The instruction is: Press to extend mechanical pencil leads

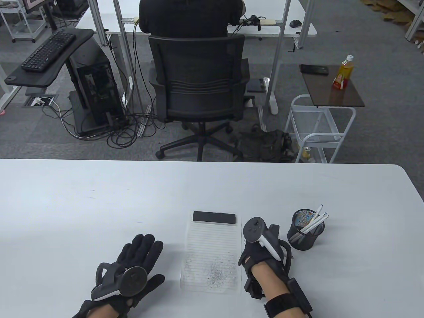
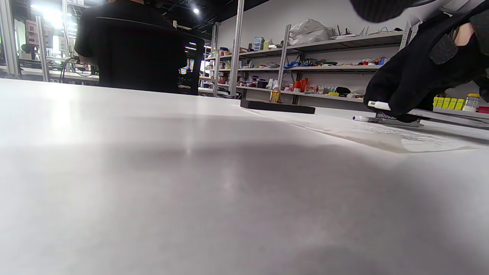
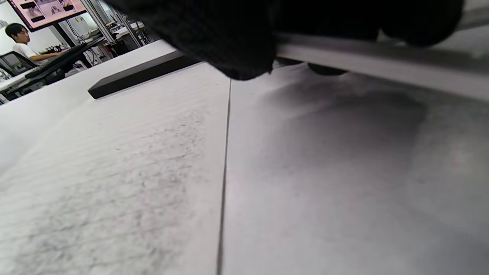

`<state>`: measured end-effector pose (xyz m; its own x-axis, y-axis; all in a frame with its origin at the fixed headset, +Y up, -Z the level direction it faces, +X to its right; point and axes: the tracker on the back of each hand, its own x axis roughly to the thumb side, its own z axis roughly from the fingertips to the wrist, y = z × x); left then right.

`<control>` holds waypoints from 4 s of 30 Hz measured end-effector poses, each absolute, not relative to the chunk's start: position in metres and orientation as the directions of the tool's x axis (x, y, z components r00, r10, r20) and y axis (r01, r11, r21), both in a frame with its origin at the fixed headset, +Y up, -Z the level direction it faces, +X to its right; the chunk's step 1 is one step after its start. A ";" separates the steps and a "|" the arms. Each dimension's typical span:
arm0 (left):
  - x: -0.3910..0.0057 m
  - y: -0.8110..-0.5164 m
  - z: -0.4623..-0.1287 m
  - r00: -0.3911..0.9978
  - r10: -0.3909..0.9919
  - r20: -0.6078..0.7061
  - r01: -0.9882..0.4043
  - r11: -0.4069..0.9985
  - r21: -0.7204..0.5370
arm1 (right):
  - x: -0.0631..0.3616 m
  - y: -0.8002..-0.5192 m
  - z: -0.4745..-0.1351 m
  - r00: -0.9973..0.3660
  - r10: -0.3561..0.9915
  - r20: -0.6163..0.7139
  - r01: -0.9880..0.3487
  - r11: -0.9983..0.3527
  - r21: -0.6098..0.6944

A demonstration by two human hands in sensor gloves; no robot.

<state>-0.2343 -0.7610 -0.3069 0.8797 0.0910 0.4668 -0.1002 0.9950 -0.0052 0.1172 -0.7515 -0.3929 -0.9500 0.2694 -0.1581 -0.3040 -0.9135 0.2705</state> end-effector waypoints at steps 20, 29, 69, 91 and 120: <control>-0.234 -0.761 -0.307 0.880 0.089 0.466 -0.093 0.996 -0.014 | 0.098 -0.763 -0.399 -0.992 0.072 -0.108 -0.097 -0.964 0.248; -0.233 -0.762 -0.307 0.881 0.086 0.465 -0.088 0.996 -0.017 | 0.095 -0.764 -0.398 -0.996 0.022 -0.089 -0.042 -0.973 0.227; -0.247 -0.761 -0.311 0.906 0.099 0.411 -0.108 0.994 -0.002 | 0.325 -0.678 -0.444 -0.710 0.492 -0.504 -0.476 -0.862 -0.172; -0.253 -0.761 -0.312 0.918 0.102 0.384 -0.107 0.994 -0.008 | 0.319 -0.693 -0.451 -0.744 0.503 -0.440 -0.453 -0.864 -0.222; -0.251 -0.761 -0.312 0.903 0.120 0.413 -0.129 0.992 -0.006 | 0.242 -0.608 -0.383 -0.598 0.790 0.138 -0.745 -0.484 -0.459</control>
<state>-0.2506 -0.7612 -0.3123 0.9028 0.1203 0.4130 -0.1295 0.9916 -0.0058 0.2418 -0.6082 -0.3830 -0.5980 0.7895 0.1378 -0.7450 -0.4842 -0.4589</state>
